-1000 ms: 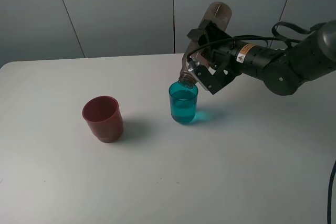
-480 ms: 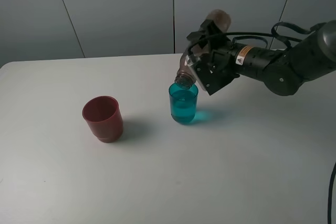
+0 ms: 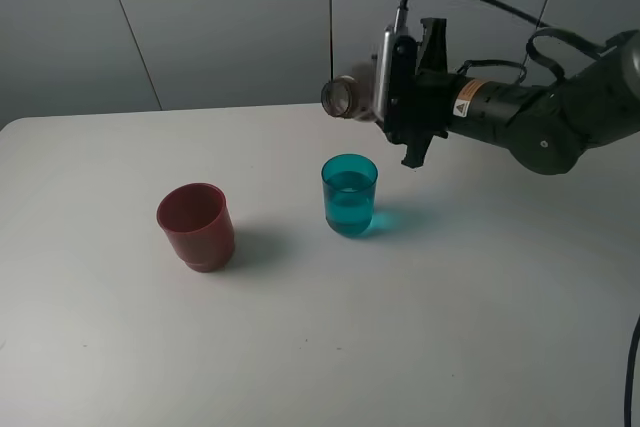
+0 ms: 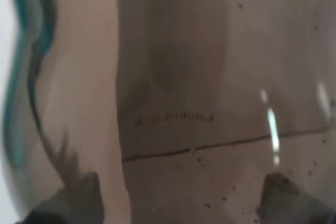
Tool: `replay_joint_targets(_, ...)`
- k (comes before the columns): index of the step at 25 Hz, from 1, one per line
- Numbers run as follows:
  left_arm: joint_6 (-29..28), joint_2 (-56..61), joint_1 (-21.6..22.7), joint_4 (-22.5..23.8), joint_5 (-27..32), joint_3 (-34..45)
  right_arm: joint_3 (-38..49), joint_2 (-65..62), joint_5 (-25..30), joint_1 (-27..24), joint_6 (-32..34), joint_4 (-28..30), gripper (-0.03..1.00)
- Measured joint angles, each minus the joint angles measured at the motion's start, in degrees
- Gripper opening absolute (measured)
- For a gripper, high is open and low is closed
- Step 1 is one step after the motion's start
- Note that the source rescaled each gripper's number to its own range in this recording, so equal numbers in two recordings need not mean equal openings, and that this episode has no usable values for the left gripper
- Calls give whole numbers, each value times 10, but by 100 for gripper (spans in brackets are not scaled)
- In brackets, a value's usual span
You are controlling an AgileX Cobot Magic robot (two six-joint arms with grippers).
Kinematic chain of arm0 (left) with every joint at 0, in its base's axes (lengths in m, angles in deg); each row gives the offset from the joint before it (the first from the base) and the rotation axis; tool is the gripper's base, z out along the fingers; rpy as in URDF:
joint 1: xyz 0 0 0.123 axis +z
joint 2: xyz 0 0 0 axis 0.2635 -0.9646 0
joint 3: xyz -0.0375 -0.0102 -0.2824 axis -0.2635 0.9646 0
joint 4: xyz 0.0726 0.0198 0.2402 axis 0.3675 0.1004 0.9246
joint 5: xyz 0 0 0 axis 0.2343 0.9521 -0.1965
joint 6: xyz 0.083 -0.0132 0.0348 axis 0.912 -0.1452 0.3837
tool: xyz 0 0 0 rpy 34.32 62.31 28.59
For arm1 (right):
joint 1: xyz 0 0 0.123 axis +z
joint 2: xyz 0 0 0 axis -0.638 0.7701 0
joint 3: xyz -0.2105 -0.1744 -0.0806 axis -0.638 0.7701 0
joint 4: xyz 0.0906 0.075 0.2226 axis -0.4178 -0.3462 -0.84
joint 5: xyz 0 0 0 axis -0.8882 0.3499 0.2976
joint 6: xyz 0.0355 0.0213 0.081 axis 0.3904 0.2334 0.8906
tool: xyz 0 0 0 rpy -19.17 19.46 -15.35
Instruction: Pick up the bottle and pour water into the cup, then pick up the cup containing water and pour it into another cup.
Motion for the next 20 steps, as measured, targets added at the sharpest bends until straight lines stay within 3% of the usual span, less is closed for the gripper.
replay_joint_targets(5,0,0,0,0,0,0,0,-20,-1,0,260,-14,0)
replay_joint_targets(9,0,0,0,0,0,0,0,-20,0,-13,410,-44,0)
replay_joint_targets(14,0,0,0,0,0,0,0,-20,7,-17,491,-139,0)
replay_joint_targets(20,0,0,0,0,0,0,0,-20,28,-60,557,-157,0)
